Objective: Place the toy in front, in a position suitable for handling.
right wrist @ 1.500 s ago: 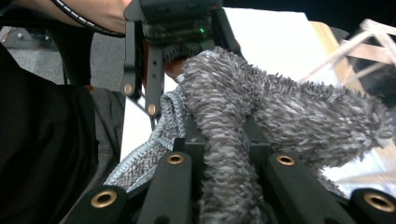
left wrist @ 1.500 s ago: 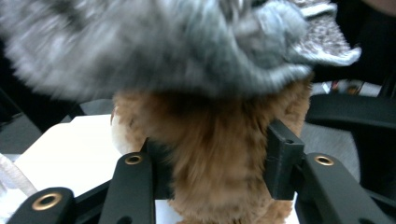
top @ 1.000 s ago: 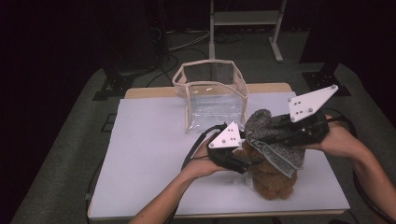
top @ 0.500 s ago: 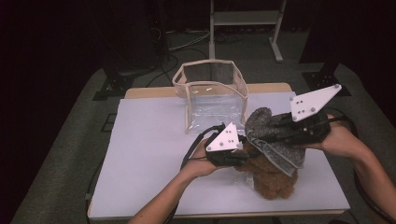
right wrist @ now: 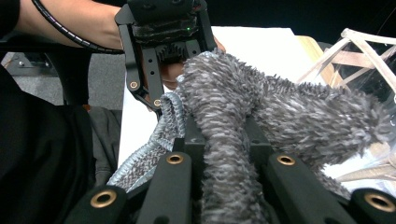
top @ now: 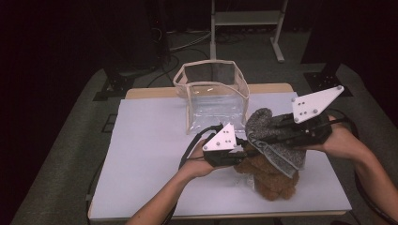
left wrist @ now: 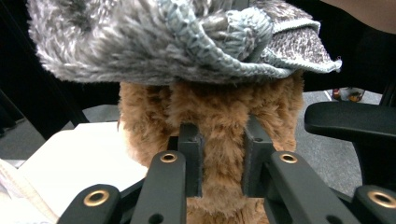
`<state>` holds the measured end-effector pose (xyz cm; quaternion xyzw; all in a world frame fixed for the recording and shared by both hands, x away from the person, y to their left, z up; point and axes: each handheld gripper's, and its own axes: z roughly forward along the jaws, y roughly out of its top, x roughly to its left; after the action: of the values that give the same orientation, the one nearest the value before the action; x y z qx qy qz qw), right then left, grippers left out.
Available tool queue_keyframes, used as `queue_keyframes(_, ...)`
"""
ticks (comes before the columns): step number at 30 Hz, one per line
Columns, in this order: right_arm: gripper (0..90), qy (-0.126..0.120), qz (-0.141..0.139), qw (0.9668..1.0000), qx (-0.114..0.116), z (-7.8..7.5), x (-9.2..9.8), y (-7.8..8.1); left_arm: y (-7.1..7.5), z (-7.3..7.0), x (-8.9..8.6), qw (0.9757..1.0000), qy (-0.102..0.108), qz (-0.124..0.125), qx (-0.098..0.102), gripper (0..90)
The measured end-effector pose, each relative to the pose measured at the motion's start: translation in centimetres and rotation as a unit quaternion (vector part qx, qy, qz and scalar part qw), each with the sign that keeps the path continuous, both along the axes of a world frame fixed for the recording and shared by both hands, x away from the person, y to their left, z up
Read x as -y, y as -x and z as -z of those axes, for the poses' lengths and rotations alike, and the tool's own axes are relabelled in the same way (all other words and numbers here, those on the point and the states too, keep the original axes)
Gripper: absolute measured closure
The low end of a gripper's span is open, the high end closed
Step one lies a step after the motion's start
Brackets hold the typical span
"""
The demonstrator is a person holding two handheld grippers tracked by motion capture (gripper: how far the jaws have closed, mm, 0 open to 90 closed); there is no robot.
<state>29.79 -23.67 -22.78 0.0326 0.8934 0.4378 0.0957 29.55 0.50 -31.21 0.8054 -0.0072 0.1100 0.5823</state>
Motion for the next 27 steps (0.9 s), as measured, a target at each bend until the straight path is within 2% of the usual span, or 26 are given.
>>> queue_keyframes(6, 76.5, -0.004, 0.004, 0.9999, 0.009, -0.3, 0.2, 0.1, -0.1, -0.1, -0.2, 1.0000, 0.005, 0.004, -0.006, 76.8)
queue_keyframes(13, 76.5, -0.021, 0.024, 0.9993, 0.018, -0.7, 2.0, 0.2, -0.1, -0.2, -0.5, 0.9998, 0.014, 0.001, -0.013, 76.8)
queue_keyframes(18, 76.4, -0.060, 0.035, 0.9976, 0.000, 0.2, 3.9, -0.1, -0.1, -0.3, -0.8, 0.9998, 0.013, 0.001, -0.014, 76.5)
queue_keyframes(22, 76.4, -0.100, 0.033, 0.9943, -0.016, 1.1, 5.1, -0.3, -0.1, -0.3, -1.2, 0.9999, 0.010, 0.000, -0.014, 76.5)
queue_keyframes(27, 76.4, -0.129, 0.032, 0.9909, -0.021, 1.8, 5.8, -0.4, 0.0, -0.4, -1.5, 0.9999, 0.007, -0.002, -0.012, 76.9)
